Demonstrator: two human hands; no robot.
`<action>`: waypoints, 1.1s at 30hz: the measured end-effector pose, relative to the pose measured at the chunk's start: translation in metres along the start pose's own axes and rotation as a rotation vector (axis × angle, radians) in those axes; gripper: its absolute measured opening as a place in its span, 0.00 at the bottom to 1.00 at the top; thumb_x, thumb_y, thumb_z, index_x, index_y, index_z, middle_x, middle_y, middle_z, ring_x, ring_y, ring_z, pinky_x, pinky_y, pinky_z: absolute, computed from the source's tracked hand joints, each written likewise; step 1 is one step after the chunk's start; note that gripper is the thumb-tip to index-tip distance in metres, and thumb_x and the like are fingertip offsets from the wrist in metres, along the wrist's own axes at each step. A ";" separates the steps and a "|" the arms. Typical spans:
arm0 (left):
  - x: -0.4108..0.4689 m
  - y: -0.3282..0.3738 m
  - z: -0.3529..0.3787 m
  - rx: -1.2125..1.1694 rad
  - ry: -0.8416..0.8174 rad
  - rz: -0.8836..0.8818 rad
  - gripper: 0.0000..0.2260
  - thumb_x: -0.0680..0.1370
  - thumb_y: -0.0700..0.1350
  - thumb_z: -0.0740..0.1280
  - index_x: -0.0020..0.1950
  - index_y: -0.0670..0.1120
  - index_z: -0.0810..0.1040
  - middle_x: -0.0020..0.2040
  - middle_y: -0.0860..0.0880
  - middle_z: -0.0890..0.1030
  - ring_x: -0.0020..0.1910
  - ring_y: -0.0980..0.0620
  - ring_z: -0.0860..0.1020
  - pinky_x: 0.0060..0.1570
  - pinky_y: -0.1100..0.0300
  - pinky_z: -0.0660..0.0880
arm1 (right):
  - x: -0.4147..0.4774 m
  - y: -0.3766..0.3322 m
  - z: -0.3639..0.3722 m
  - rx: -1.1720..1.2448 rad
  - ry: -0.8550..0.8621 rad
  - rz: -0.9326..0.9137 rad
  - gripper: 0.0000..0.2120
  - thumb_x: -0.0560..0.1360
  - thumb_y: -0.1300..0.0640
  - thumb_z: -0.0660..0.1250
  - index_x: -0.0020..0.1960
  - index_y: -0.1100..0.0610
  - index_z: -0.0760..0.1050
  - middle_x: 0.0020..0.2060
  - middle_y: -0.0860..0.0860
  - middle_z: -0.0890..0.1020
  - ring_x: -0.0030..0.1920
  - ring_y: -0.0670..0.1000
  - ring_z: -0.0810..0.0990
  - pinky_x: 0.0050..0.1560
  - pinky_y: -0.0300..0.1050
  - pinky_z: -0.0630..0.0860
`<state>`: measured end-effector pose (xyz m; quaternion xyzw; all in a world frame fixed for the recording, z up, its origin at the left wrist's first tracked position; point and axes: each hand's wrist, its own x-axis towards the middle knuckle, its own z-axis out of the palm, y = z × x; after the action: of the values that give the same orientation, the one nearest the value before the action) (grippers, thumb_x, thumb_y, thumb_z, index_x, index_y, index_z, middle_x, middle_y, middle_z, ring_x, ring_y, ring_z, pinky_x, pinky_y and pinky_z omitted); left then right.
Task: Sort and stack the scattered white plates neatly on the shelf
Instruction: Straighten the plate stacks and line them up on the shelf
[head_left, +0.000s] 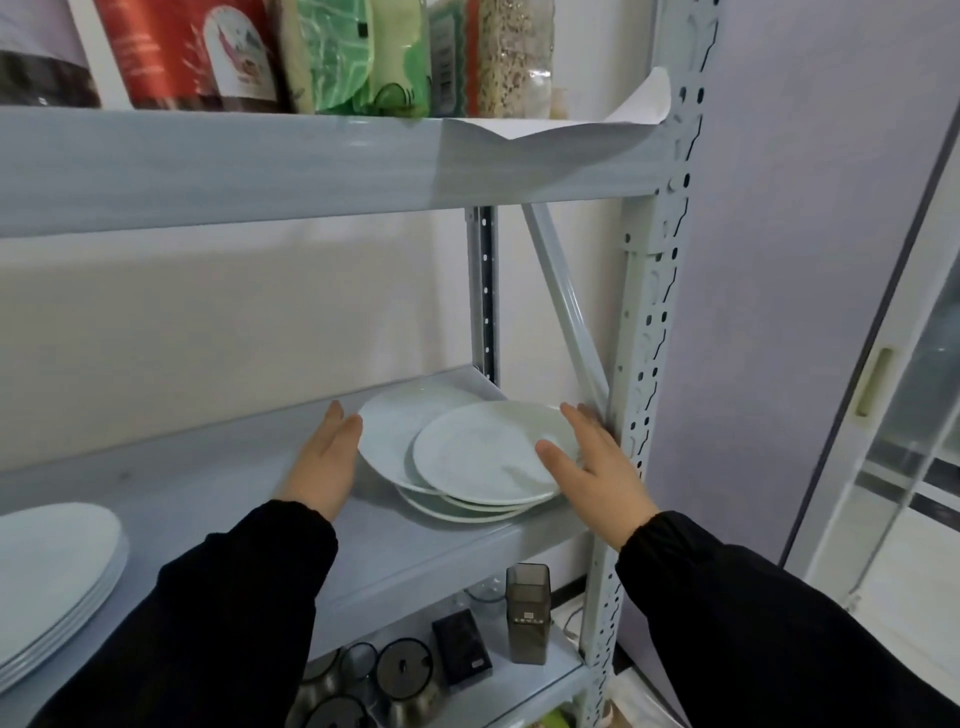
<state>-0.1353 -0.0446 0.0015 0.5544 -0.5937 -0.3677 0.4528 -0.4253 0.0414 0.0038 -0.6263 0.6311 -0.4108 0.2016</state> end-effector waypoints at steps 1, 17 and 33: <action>0.007 -0.002 0.003 -0.031 -0.011 -0.019 0.27 0.78 0.62 0.55 0.77 0.59 0.59 0.72 0.64 0.62 0.73 0.59 0.60 0.71 0.55 0.57 | 0.002 -0.002 0.001 0.036 0.006 0.033 0.30 0.80 0.47 0.60 0.79 0.50 0.54 0.77 0.47 0.58 0.75 0.44 0.56 0.73 0.42 0.56; 0.010 -0.016 0.023 0.297 -0.182 0.101 0.23 0.83 0.56 0.51 0.78 0.55 0.58 0.73 0.60 0.63 0.72 0.60 0.61 0.69 0.63 0.54 | 0.032 -0.006 0.019 0.084 -0.116 0.113 0.18 0.76 0.58 0.64 0.63 0.50 0.66 0.47 0.36 0.74 0.45 0.36 0.75 0.42 0.30 0.70; 0.005 -0.015 0.022 0.360 -0.262 0.124 0.21 0.75 0.54 0.51 0.67 0.59 0.66 0.59 0.54 0.77 0.57 0.53 0.74 0.58 0.54 0.70 | 0.036 0.000 0.032 -0.109 -0.109 0.086 0.18 0.73 0.54 0.57 0.62 0.51 0.66 0.54 0.46 0.74 0.54 0.53 0.74 0.48 0.49 0.72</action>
<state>-0.1513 -0.0526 -0.0193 0.5364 -0.7363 -0.2961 0.2873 -0.4055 -0.0015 -0.0054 -0.6300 0.6670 -0.3322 0.2186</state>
